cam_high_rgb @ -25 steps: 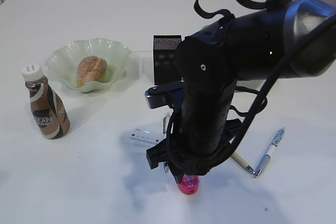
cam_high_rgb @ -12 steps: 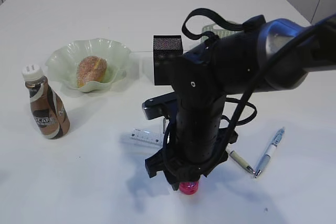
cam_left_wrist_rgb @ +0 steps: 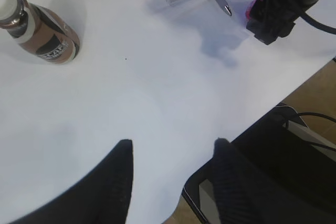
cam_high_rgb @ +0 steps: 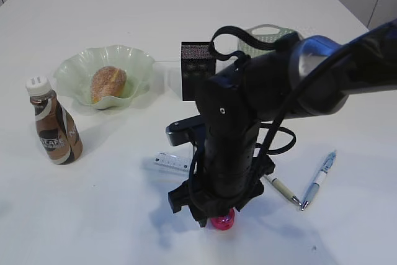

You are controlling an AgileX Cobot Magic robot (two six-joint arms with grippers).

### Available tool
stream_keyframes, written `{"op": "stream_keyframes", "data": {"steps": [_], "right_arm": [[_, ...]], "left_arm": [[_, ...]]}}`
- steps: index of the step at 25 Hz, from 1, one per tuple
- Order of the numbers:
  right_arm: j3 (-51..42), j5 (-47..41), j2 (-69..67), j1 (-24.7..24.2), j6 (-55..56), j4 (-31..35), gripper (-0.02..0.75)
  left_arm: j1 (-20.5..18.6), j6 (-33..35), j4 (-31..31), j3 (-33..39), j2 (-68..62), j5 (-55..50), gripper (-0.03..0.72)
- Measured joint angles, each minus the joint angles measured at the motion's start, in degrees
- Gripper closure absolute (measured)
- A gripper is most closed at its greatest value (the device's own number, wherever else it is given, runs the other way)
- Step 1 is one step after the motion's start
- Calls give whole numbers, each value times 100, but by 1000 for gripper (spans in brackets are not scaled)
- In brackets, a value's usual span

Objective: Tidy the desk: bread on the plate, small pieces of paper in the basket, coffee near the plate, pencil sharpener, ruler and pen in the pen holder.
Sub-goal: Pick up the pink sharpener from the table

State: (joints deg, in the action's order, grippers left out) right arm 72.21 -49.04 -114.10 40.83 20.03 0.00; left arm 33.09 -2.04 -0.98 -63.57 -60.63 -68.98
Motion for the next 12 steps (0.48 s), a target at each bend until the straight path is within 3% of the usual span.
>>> {"op": "stream_keyframes", "data": {"steps": [12], "right_arm": [[0, 169, -141, -179, 189, 0, 205]], "left_arm": [[0, 0, 0, 0, 0, 0, 346]]}}
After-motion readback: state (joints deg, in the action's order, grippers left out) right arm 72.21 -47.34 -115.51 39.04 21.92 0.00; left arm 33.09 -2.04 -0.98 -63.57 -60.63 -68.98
